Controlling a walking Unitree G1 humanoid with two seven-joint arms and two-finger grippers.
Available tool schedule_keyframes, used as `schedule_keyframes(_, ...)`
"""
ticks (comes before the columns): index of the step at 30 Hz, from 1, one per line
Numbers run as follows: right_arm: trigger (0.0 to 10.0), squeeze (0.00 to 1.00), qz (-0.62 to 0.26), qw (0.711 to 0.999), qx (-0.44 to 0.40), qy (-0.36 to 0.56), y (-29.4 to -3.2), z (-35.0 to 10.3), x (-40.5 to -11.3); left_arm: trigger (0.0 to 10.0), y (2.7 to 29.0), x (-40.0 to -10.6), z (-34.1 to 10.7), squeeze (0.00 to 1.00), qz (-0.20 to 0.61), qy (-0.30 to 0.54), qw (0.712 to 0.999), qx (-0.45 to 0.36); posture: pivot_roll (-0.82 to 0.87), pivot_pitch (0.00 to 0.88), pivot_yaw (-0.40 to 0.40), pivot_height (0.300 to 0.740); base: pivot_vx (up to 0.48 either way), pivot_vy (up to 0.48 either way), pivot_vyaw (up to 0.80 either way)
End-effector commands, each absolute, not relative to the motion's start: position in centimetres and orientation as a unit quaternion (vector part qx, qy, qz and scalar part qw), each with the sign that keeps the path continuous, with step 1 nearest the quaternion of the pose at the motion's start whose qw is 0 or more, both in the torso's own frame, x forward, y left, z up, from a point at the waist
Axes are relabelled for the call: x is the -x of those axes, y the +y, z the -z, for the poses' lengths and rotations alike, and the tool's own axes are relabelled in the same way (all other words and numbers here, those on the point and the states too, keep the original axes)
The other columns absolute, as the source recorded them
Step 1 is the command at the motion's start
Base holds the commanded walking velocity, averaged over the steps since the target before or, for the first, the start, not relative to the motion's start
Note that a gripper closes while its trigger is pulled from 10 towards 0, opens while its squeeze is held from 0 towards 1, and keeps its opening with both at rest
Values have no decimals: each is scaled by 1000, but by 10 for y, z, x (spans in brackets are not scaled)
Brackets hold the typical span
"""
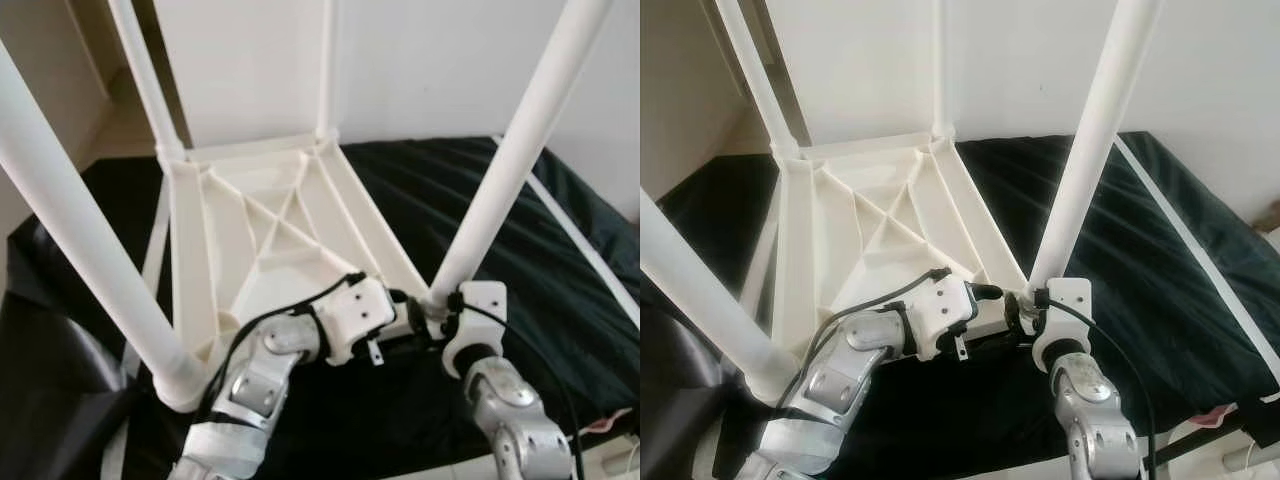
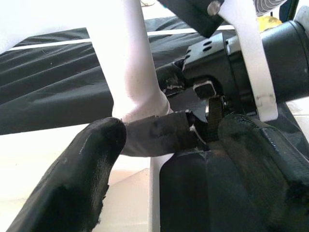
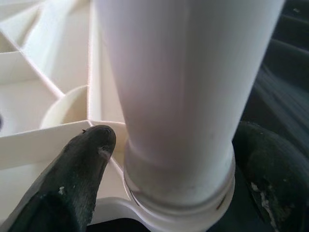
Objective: Building children table
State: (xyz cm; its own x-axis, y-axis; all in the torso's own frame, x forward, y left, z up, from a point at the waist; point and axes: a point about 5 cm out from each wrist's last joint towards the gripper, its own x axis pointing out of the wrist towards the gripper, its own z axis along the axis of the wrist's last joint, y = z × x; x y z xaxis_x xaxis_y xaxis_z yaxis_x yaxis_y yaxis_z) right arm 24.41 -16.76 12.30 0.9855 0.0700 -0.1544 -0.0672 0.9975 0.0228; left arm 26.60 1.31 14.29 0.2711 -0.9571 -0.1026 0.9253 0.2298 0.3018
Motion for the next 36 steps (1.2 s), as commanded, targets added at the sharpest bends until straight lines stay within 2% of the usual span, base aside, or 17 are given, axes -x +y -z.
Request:
schedule_keyframes(1,10000,1000,-55,996,-6,69,-176,-123,-245,10000,14,-271,-146,0,544,-64,823,-154,-80,3,-12,740,0,0,0)
schedule_keyframes(8,10000,1000,-122,991,16,55,-194,-131,-250,10000,14,-271,-146,0,544,-65,823,-153,-79,0,-12,740,0,0,0)
schedule_keyframes(9,10000,0,-144,988,29,54,-196,-132,-251,10000,14,-271,-146,0,544,-65,822,-154,-81,0,-10,740,0,0,0)
schedule_keyframes(13,10000,0,-165,984,44,51,-199,-133,-253,10000,14,-272,-146,0,545,-65,822,-154,-81,0,-9,740,0,0,0)
schedule_keyframes(15,10000,0,-228,970,76,47,-201,-137,-260,10000,14,-272,-146,0,552,-63,817,-157,-78,0,-7,740,0,0,0)
schedule_keyframes(16,10000,0,-228,970,76,47,-201,-137,-260,10000,14,-272,-146,0,552,-63,817,-157,-78,0,-7,740,0,0,0)
schedule_keyframes(17,10000,0,-258,960,95,48,-203,-140,-271,10000,14,-270,-145,0,566,-55,809,-150,-71,0,-12,740,0,0,0)
schedule_keyframes(25,9843,0,-290,949,115,44,-203,-143,-286,10000,14,-270,-147,0,573,-53,805,-140,-60,0,-23,740,0,0,0)
schedule_keyframes(26,7137,0,-294,948,117,44,-203,-144,-288,10000,13,-270,-147,0,572,-55,806,-142,-56,0,-28,740,0,0,0)
schedule_keyframes(27,7137,0,-294,948,117,44,-203,-144,-288,10000,13,-270,-147,0,572,-55,806,-142,-56,0,-28,740,0,0,0)
schedule_keyframes(28,4275,0,-297,946,123,47,-204,-142,-291,10000,13,-270,-147,0,570,-56,807,-142,-52,0,-32,740,0,0,0)
schedule_keyframes(29,353,0,-300,944,126,54,-206,-138,-291,10000,13,-270,-147,0,569,-57,808,-142,-47,0,-38,740,0,0,0)
schedule_keyframes(30,0,0,-305,942,129,59,-208,-135,-291,10000,13,-270,-147,0,567,-58,809,-142,-47,0,-38,740,0,0,0)
schedule_keyframes(36,0,0,-318,937,128,63,-211,-129,-288,10000,14,-270,-147,0,564,-57,812,-140,-48,0,-39,740,0,0,0)
